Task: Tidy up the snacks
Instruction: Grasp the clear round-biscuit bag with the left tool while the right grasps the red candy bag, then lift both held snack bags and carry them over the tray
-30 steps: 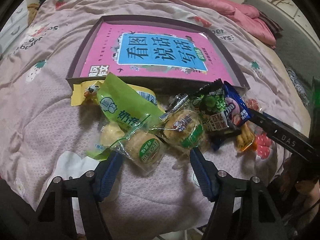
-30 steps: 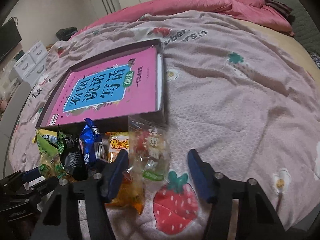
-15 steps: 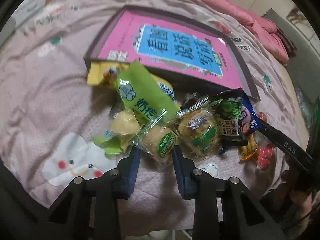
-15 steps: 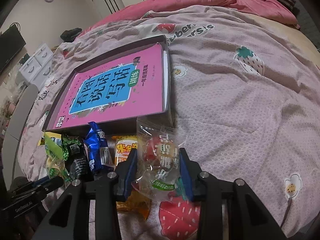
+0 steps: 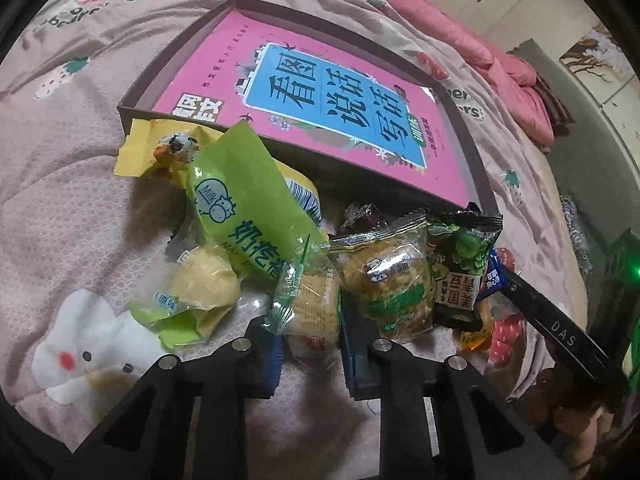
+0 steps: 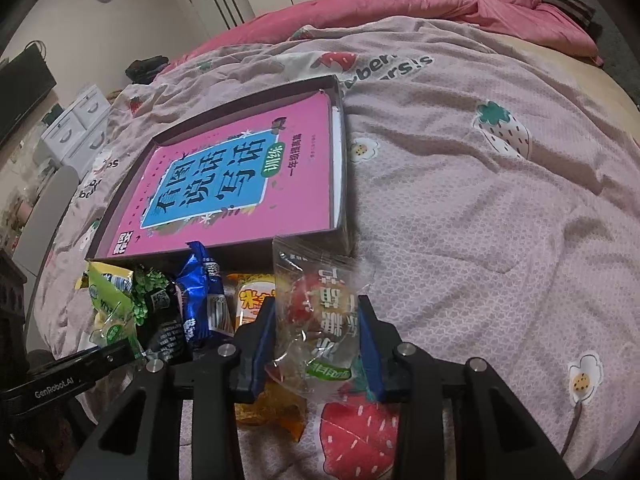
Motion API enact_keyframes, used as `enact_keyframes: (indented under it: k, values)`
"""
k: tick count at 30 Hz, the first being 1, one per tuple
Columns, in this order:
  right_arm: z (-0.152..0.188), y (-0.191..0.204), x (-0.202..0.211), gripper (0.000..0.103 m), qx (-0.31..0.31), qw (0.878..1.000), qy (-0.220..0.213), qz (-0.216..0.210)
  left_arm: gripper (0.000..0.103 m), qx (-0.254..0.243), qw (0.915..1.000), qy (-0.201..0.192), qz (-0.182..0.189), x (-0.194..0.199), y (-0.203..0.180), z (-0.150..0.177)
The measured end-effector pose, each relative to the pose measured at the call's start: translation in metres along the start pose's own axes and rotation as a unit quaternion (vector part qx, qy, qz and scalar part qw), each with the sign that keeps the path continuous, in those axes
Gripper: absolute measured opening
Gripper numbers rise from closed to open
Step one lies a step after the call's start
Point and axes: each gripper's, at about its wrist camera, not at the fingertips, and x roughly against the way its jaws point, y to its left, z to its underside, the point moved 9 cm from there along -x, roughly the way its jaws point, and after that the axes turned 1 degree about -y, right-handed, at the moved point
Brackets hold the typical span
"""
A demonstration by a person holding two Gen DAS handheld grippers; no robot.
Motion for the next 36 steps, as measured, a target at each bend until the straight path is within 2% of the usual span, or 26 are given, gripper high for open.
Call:
enact_keyframes:
  k: [8, 14, 24, 29, 36]
  values:
    - [-0.007, 0.002, 0.02, 0.038, 0.003, 0.999, -0.035, 0.001, 0.024, -0.023, 0.9997, -0.004, 0.013, 0.019, -0.004, 0.003]
    - [-0.009, 0.001, 0.029, 0.038, 0.0, 0.999, -0.047, -0.002, 0.024, -0.034, 0.9989, -0.022, 0.021, 0.041, -0.006, -0.003]
    - [-0.029, 0.012, 0.049, 0.038, 0.005, 0.994, -0.104, -0.023, 0.024, -0.068, 0.9937, -0.089, 0.001, 0.076, -0.009, -0.035]
    - [-0.039, 0.021, 0.051, 0.038, 0.005, 0.992, -0.117, -0.041, 0.024, -0.07, 0.9922, -0.103, -0.007, 0.078, -0.008, -0.054]
    - [-0.058, 0.028, 0.041, 0.038, 0.012, 0.991, -0.127, -0.046, 0.024, -0.064, 0.9922, -0.105, -0.021, 0.066, -0.001, -0.076]
